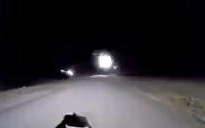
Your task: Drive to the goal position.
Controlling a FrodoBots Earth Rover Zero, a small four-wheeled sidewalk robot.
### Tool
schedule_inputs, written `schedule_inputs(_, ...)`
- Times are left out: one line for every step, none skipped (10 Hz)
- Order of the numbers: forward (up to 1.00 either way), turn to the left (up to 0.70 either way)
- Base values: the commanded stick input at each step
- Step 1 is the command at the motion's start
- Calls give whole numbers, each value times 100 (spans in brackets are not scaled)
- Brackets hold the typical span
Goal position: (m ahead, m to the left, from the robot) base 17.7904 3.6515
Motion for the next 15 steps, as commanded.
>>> schedule_inputs(100,0)
schedule_inputs(100,0)
schedule_inputs(100,0)
schedule_inputs(100,0)
schedule_inputs(100,0)
schedule_inputs(100,0)
schedule_inputs(100,0)
schedule_inputs(100,0)
schedule_inputs(100,0)
schedule_inputs(100,0)
schedule_inputs(100,0)
schedule_inputs(100,0)
schedule_inputs(100,0)
schedule_inputs(100,0)
schedule_inputs(100,0)
